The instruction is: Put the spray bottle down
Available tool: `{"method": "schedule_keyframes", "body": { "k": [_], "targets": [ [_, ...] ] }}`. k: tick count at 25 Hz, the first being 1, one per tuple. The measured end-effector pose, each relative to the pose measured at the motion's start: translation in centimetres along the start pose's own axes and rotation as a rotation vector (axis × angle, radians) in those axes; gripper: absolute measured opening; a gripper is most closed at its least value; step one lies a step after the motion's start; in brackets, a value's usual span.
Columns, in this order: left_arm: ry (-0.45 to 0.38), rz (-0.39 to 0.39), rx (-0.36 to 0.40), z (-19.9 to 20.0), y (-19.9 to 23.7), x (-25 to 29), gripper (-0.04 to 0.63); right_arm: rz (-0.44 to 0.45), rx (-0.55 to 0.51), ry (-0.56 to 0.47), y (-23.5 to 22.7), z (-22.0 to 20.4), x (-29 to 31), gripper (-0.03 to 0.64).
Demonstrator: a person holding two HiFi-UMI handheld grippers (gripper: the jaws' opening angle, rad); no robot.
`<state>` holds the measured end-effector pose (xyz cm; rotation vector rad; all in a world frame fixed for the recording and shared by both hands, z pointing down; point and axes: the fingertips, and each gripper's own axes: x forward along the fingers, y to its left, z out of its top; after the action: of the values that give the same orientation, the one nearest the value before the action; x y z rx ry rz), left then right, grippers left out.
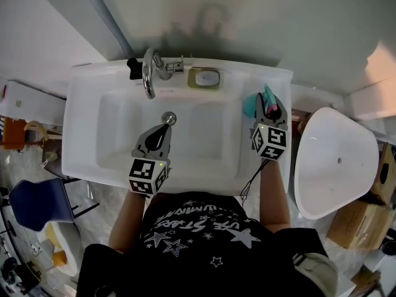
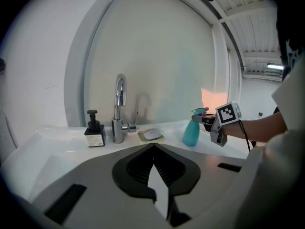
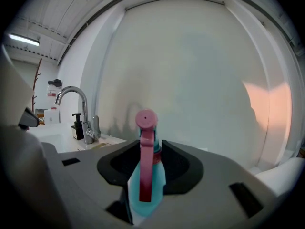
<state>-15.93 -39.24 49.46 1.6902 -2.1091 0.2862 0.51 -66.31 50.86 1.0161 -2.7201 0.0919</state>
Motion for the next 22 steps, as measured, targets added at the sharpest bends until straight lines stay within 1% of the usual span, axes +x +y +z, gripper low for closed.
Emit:
{"method": "schedule_keyframes", "body": {
  "k": [2,3,5,7,11,13,17,22],
  "targets": [
    [-0.002,-0.002,0.002,-0.1,0.2,-0.2,0.015,-0.005,-0.001,0.006,-0.1,-0.1,0.0,0.149],
    [-0.004,-0.002,0.002,-0.1,0.3,-0.4,0.015,-0.004,-0.003,0.012,-0.1,-0.2,-0.1,0.161],
    [-0.008,-0.002,0.003,-0.1,0.6,-0.7,0.015,0.002,-0.002,0.027,-0.1,-0.4,-0.1,0.215],
    [-0.010,-0.001,0.006,-0.2,1.2,-1.0,0.015,0.000,0.008,0.042,-0.2,-0.6,-0.2,0.252],
    [-0.019,-0.005,0.002,-0.2,2.0,-2.2,0.015,-0.027,0.048,0.061,-0.1,-0.9,-1.2,0.301],
    [-0.026,-0.029,0.010,-0.2,2.0,-2.7,0.015,-0.057,0.063,0.054,-0.2,-0.7,-2.4,0.305],
    [-0.051,-0.093,0.039,0.1,2.0,-4.1,0.015,-0.132,0.061,0.028,-0.2,0.2,-5.8,0.308],
    [-0.066,-0.172,0.063,-0.6,2.7,-7.4,0.015,-0.230,0.070,-0.027,1.7,1.9,-11.7,0.308]
  ]
}}
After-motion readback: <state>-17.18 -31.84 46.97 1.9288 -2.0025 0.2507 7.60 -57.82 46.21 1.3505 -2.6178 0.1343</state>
